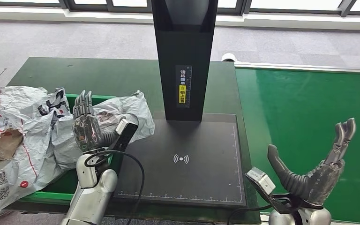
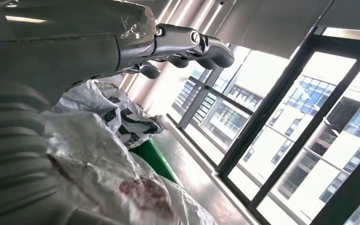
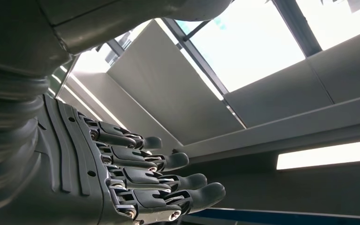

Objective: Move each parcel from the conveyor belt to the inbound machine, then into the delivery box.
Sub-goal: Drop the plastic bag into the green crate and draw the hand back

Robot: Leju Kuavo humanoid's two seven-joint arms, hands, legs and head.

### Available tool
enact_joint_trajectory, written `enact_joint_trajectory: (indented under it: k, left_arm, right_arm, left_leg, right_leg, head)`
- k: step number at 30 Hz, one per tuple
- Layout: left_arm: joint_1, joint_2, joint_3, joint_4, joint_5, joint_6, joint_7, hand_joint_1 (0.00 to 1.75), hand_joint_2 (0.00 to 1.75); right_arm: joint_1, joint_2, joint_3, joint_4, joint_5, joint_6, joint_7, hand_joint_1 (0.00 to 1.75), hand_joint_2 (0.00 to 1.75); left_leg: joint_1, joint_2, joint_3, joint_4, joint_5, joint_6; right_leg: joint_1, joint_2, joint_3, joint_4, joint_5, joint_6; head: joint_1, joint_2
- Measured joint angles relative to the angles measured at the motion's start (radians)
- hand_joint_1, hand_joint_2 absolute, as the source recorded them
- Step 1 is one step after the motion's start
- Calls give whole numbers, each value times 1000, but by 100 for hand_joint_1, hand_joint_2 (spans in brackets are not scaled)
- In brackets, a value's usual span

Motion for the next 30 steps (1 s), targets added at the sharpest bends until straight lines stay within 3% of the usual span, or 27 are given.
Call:
enact_joint_trajectory:
  k: [6, 12, 19, 30]
  left_arm:
    - [7, -7, 14, -21, 14, 0, -29, 0, 0]
    - [31, -41, 64, -84, 131, 0, -226, 0, 0]
    - [41, -89, 128, -115, 170, 0, -356, 0, 0]
    - [44, -98, 149, -116, 180, 0, -376, 0, 0]
  right_arm:
    - [0, 0, 1, 2, 0, 0, -1, 0, 175]
    - [-5, 0, 7, 25, -1, 0, -8, 0, 175]
    - [-8, 0, 8, 43, -3, 0, -12, 0, 175]
    - [-9, 0, 8, 49, -3, 0, -12, 0, 175]
  left_leg:
    - [0, 0, 0, 0, 0, 0]
    - [0, -1, 0, 0, 0, 0]
    - [0, -1, -1, 0, 0, 0]
    - [0, -1, -1, 0, 0, 0]
  right_leg:
    - [0, 0, 0, 0, 0, 0]
    - [0, -1, 0, 0, 0, 0]
    - [0, -1, 0, 0, 0, 0]
    - [0, -1, 0, 0, 0, 0]
  head:
    - [0, 0]
    - [0, 0]
    - [0, 0]
    - [0, 0]
